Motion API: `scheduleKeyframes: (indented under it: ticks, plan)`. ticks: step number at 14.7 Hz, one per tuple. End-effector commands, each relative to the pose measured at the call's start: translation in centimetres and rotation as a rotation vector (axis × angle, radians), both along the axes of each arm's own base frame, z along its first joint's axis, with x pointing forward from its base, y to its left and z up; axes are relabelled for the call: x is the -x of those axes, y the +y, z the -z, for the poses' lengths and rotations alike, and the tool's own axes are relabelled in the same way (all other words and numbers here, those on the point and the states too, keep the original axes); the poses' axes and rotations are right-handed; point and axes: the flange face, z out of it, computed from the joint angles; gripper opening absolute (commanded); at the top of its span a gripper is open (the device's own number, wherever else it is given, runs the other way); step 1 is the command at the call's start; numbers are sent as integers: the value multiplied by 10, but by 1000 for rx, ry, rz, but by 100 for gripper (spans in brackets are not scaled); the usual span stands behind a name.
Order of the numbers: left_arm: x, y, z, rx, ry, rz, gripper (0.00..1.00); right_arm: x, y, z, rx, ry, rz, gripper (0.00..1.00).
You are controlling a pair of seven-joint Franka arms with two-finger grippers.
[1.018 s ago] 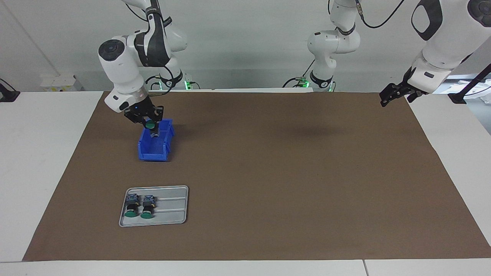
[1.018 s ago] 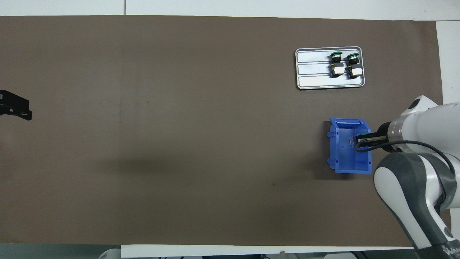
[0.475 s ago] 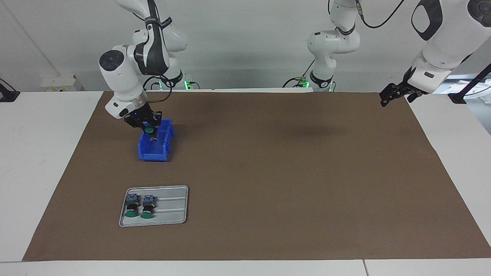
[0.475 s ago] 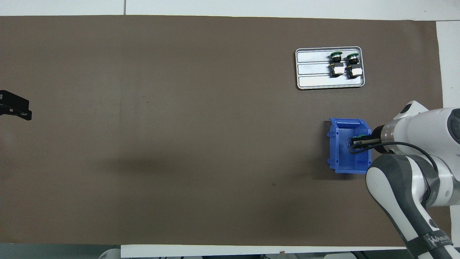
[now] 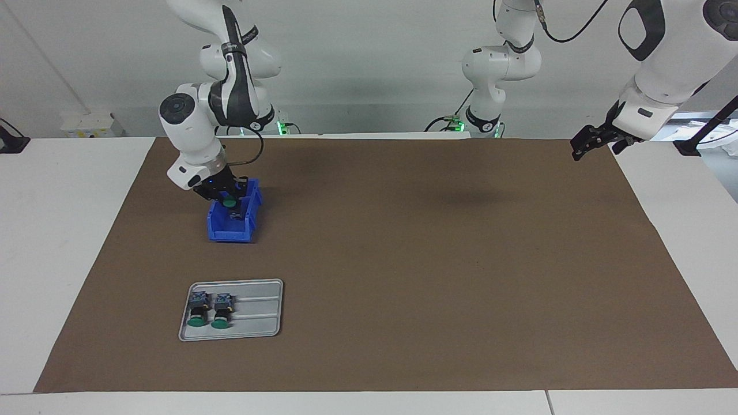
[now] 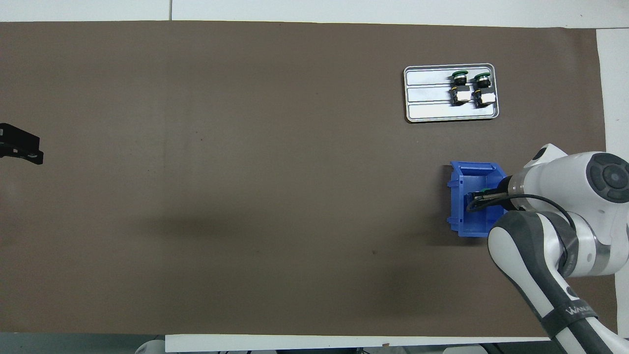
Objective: Place and press button with both arms
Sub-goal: 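Lower the button into the blue bin and open the right gripper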
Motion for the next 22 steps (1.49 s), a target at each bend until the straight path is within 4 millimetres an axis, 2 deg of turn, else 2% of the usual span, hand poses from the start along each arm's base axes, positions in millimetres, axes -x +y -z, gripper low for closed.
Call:
scheduleKeyframes:
  ticks: [1,4,6,7,8,13,14,16,19,22]
  plan:
    - [-1,3,-1,-18,-9,1,100,2,0,4,-6,-10,-22,7]
    - [-1,3,0,-18,-8,1,100,1,1,8,-6,-4,-24,19]
    - [-1,4,0,-18,-8,0,100,1,2,8,-6,-1,-27,40]
    - [-1,3,0,-18,-8,1,100,0,2,7,-6,-1,-27,47]
    - [-1,3,0,-18,-8,1,100,0,3,6,-6,1,-30,50]
    - [-1,4,0,-18,-8,0,100,-3,6,-3,-5,-15,-39,51]
    - [-1,3,0,-18,-8,1,100,-5,7,-10,-5,-15,-41,51]
    - [-1,3,0,-18,-8,1,100,-15,9,-39,-4,-3,-41,57]
    - [-1,4,-1,-18,-9,0,100,-31,9,-92,-5,7,-44,100]
    - [-1,4,0,-18,-8,0,100,-42,9,-158,-6,5,-40,100]
